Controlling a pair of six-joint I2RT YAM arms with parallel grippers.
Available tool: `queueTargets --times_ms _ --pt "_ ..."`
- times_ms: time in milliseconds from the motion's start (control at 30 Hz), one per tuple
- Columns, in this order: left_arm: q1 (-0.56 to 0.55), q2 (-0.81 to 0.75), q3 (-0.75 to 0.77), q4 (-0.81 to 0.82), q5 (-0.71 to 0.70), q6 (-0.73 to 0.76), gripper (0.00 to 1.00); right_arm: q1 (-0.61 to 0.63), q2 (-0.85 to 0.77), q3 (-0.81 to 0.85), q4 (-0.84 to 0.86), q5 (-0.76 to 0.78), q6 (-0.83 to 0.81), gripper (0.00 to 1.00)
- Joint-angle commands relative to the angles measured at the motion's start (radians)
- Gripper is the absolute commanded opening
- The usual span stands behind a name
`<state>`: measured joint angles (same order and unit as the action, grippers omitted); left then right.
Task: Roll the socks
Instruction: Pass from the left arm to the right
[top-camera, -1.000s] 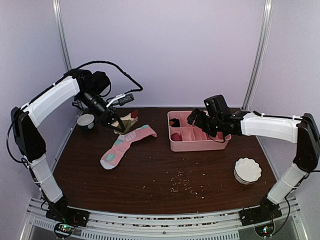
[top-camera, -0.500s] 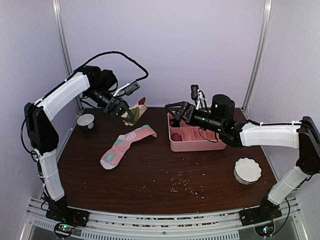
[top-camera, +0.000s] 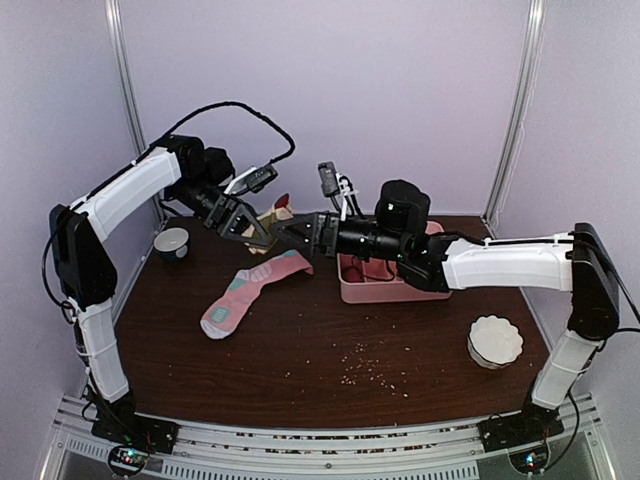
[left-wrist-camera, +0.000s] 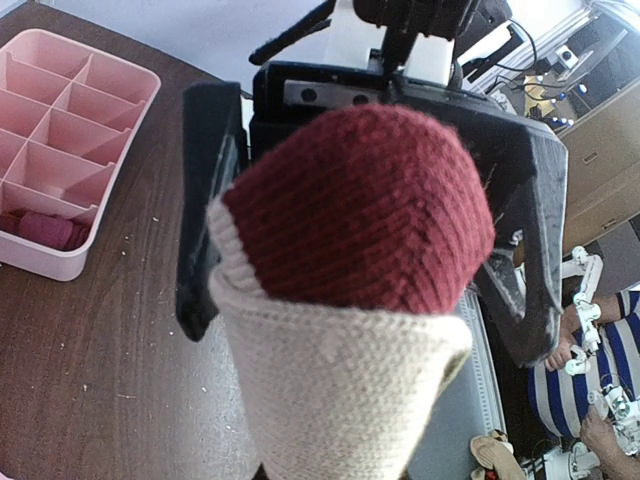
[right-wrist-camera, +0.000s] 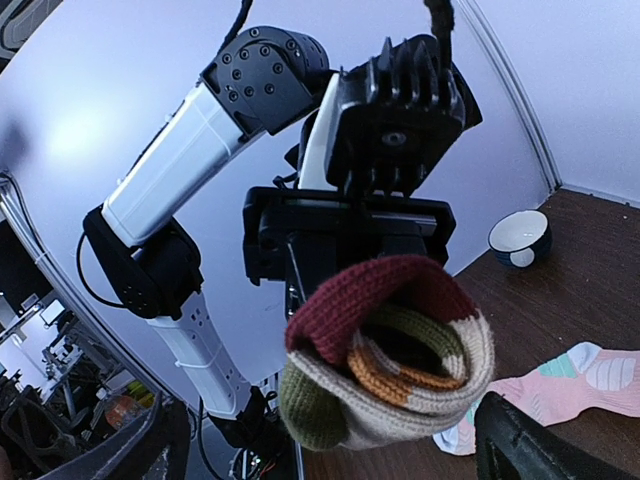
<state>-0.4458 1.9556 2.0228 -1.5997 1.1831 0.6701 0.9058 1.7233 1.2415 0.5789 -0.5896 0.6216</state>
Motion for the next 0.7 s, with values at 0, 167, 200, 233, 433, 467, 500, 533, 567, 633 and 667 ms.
queueTargets --times_ms 0,167,200,233,433,467,500,533,567,633,667 --pt "-0.001 -0.038 -0.003 -0.055 0.047 0.063 0.0 0.023 0.017 0.071 -0.08 0.087 -0.063 0.99" --pt "-0.008 -0.047 -0.005 -0.055 0.047 0.064 0.0 0.026 0.032 0.105 -0.165 0.219 -0.072 1.0" --pt "-0.009 -0.048 -0.006 -0.055 0.047 0.064 0.0 0.026 0.038 0.106 -0.149 0.211 -0.06 0.99" --pt "-0.01 -0.049 -0.005 -0.055 0.047 0.063 0.0 0.026 0.048 0.116 -0.144 0.193 -0.049 0.96" --pt "-0.01 -0.058 0.0 -0.055 0.047 0.059 0.0 0.023 0.084 0.158 -0.126 0.093 -0.001 0.4" --pt "-0.011 -0.061 -0.004 -0.055 0.047 0.06 0.0 0.021 0.082 0.15 -0.112 0.084 0.006 0.28" --pt "-0.011 -0.062 -0.007 -0.055 0.045 0.063 0.0 0.02 0.08 0.142 -0.095 0.076 0.013 0.19" --pt "-0.011 -0.062 -0.009 -0.055 0.041 0.064 0.0 0.018 0.077 0.137 -0.086 0.07 0.02 0.1" --pt "-0.011 -0.062 -0.011 -0.055 0.037 0.064 0.0 0.014 0.072 0.131 -0.079 0.069 0.022 0.03" --pt "-0.011 -0.058 -0.009 -0.043 0.005 0.053 0.13 0.007 0.06 0.124 -0.084 0.069 0.018 0.0" --pt "-0.011 -0.058 -0.009 -0.031 -0.019 0.038 0.24 -0.001 0.052 0.122 -0.096 0.068 0.012 0.0"
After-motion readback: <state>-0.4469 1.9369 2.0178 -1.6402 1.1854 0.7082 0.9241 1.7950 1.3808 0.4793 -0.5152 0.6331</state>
